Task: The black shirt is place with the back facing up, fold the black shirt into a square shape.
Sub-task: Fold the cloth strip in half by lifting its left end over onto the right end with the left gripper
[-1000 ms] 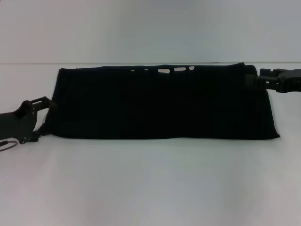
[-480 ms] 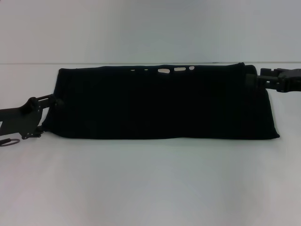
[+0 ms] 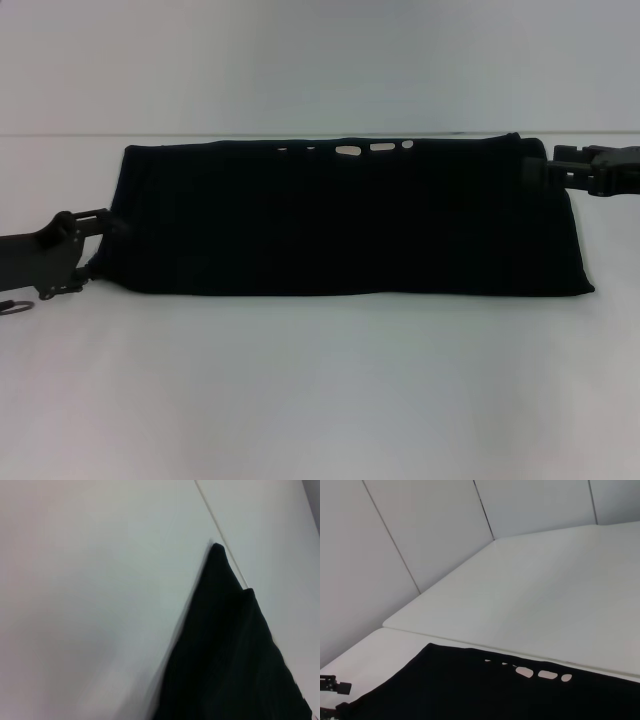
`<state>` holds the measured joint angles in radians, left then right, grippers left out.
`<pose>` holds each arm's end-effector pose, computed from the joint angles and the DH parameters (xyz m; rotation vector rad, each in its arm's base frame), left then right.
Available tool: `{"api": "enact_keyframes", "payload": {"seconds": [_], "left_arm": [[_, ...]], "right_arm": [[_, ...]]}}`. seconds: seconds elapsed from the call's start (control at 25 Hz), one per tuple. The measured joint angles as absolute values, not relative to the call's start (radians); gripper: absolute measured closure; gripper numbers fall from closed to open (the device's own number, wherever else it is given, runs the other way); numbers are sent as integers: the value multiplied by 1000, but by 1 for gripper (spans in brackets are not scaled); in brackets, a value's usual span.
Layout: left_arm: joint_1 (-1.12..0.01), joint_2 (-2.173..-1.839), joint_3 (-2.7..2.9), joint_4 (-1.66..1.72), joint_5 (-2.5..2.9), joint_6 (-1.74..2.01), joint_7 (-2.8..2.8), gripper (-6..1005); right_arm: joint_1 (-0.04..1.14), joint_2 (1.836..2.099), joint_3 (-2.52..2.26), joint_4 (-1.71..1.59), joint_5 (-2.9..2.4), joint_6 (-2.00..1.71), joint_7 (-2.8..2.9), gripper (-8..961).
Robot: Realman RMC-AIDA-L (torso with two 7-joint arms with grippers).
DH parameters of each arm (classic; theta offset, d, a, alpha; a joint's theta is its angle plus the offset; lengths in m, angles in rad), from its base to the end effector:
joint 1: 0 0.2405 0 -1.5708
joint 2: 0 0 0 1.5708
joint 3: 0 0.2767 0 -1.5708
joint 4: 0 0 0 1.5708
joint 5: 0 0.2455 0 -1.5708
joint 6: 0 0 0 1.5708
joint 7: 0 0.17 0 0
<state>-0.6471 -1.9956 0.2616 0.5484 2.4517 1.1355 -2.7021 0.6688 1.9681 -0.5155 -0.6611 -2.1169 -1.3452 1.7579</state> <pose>-0.3878 0.4325 0.0225 -1.4083 -2.1851 -0.7243 0.2983 0.4595 0.0472 -2.3740 0.9849 0.6094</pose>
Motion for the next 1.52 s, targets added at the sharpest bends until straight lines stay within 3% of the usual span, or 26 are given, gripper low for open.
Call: {"api": "enact_keyframes", "payload": {"seconds": [0.44,0.64,1.0,1.52], "left_arm": [[-620,-1997,253,551,2440,1126,-2656,374],[-627,-1999,264,545,2462,1113,-2657,623],[-629,-2001,290,549,2462,1115,-2648,985],[-585,-1996,273,624,2451,1208,-2444,952]], "right_arm": [[671,1968,-515,-662,-2117,-1341,1758,174],[673,1969,-515,-662,-2117,-1343,1758,175],[667,1969,-515,-663,-2107,-1343,1758,174],[666,1993,-481,-660,-2105,-1334,1758,174]]}}
